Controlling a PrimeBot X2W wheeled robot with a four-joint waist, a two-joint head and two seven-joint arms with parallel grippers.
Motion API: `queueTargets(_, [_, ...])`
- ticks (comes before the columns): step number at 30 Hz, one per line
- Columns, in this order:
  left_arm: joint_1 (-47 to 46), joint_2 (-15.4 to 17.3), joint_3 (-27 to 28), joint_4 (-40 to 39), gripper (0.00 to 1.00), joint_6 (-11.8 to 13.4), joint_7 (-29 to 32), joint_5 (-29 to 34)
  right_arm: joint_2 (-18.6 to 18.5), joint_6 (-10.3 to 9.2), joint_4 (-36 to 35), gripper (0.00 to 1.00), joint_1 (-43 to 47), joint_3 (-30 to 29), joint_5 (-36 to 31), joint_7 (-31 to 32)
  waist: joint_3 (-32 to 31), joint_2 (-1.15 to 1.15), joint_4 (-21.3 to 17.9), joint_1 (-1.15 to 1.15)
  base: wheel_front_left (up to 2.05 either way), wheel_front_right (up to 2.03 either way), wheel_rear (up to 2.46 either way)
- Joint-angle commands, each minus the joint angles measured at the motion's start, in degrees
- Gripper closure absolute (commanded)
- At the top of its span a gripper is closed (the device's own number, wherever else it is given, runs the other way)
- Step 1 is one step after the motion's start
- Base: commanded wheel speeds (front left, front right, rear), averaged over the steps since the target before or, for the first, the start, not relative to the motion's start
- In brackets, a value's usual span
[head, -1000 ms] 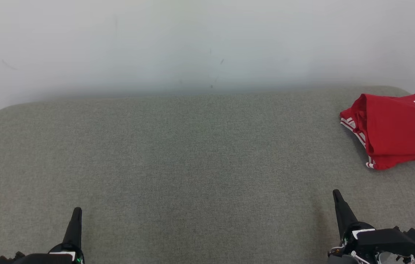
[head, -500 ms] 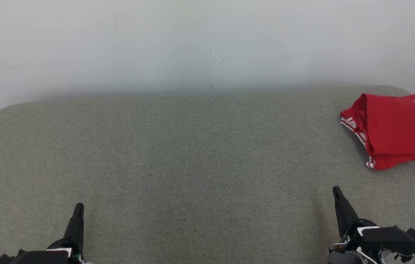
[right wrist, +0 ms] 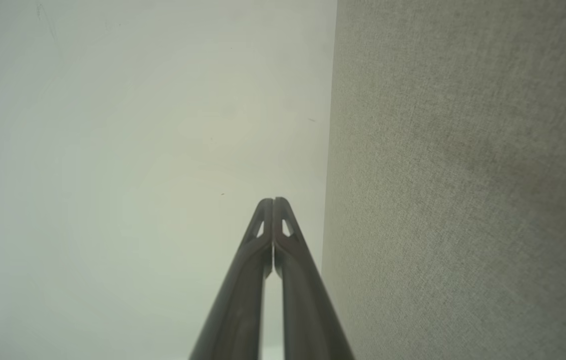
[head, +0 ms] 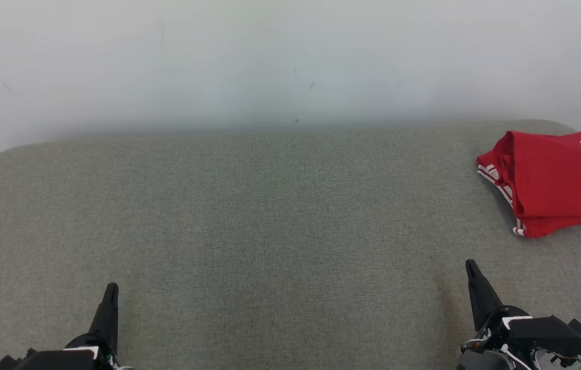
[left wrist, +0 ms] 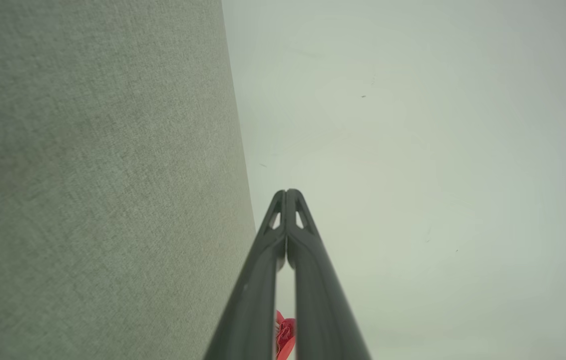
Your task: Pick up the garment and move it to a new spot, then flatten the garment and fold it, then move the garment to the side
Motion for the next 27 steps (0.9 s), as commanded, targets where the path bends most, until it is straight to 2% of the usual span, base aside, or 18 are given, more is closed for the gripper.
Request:
queueTargets(1, [-0.61, 0.15, 0.02, 0.1, 1.0, -0.18, 0.03, -0.31, 0.25, -0.12, -0.17, 1.0, -0.3, -0.06, 0.09, 0.19, 0.0, 0.0, 0.0, 0.0, 0.0, 0.0, 0.0])
queueTargets(27, [-0.59, 0.15, 0.01, 0.08, 1.0, -0.19, 0.02, -0.32, 0.25, -0.12, -0.17, 1.0, -0.29, -0.04, 0.1, 0.18, 0.0, 0.0, 0.0, 0.0, 0.0, 0.0, 0.0])
